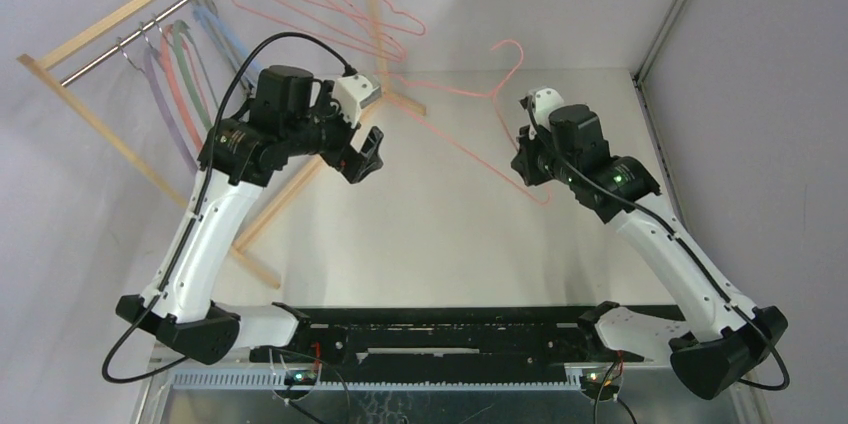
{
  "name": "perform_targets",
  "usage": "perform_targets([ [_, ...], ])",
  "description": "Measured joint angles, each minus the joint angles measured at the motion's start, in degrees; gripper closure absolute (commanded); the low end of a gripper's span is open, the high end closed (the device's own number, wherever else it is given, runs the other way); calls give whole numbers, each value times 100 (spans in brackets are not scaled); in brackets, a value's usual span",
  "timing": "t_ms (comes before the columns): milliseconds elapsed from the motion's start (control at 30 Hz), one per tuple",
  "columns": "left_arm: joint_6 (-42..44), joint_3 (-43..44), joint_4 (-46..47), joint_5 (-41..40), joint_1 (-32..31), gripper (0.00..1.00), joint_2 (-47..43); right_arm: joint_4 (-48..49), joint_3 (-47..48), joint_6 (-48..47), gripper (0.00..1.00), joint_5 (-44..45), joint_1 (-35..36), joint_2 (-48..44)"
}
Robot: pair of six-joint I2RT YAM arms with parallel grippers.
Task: Organize the hangers
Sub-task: Pick up the hanger from the clothesline.
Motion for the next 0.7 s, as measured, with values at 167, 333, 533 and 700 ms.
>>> perform_targets([
  [167,-39,-225,13,15,-96,1,-39,-590,-2,11,100,146,190,-330],
  [333,-92,-452,20,37,-114,1,-39,-994,-15,31,100,323,216,-981],
  [533,-179,-822,57,28,-225,4,-105,-1051,-2,-9,100,568,282,-1027],
  [700,-297,-1217,52,-48,-555,5,-216,-874,308,-144,100,870,295,-343],
])
